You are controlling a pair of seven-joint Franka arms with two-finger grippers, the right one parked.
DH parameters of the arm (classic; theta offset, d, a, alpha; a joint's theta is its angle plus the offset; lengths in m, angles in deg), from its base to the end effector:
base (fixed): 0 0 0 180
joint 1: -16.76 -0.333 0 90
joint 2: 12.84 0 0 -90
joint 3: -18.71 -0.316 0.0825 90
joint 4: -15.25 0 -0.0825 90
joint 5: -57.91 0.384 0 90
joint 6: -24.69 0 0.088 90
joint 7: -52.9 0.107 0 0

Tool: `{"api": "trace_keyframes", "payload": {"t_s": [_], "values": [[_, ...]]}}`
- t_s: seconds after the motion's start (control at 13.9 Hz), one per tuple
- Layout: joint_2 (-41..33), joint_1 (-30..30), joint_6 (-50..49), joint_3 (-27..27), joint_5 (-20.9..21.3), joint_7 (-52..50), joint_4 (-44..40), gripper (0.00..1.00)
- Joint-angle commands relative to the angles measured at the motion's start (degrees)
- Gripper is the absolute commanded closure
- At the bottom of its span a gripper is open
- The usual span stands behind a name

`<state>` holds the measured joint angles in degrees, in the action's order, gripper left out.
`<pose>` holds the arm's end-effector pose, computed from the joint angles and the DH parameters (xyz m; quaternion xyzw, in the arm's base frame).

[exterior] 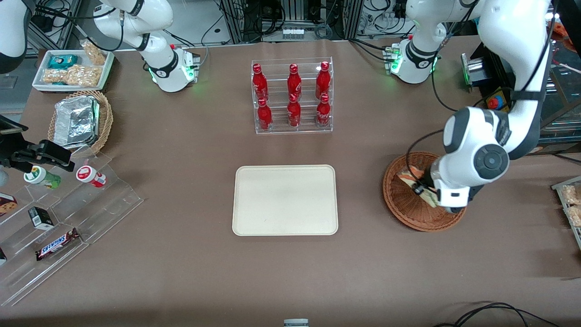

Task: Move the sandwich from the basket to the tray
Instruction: 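Lift the sandwich and carry it with the left gripper over the cream tray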

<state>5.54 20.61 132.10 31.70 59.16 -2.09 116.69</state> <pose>0.5916 -0.1675 0.3686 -0.9405 -0.3226 0.0993 0.0400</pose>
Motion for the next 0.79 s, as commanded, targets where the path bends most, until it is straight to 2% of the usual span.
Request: {"api": "trace_keyframes", "payload": {"t_s": [0.0, 0.14, 0.36, 0.58, 0.72], "values": [[2.7, 9.6, -4.4, -0.3, 2.2, -1.8, -6.5, 0.92], [6.9, 16.3, -3.9, -0.3, 2.0, -2.0, -9.8, 0.91], [15.9, 23.4, 1.2, 0.2, 1.5, -2.2, -18.7, 0.87], [22.8, 27.9, 8.4, 0.1, 2.2, -1.4, -22.2, 0.86], [27.2, 28.6, 11.8, 0.1, 3.1, -0.5, -25.8, 0.86]]}}
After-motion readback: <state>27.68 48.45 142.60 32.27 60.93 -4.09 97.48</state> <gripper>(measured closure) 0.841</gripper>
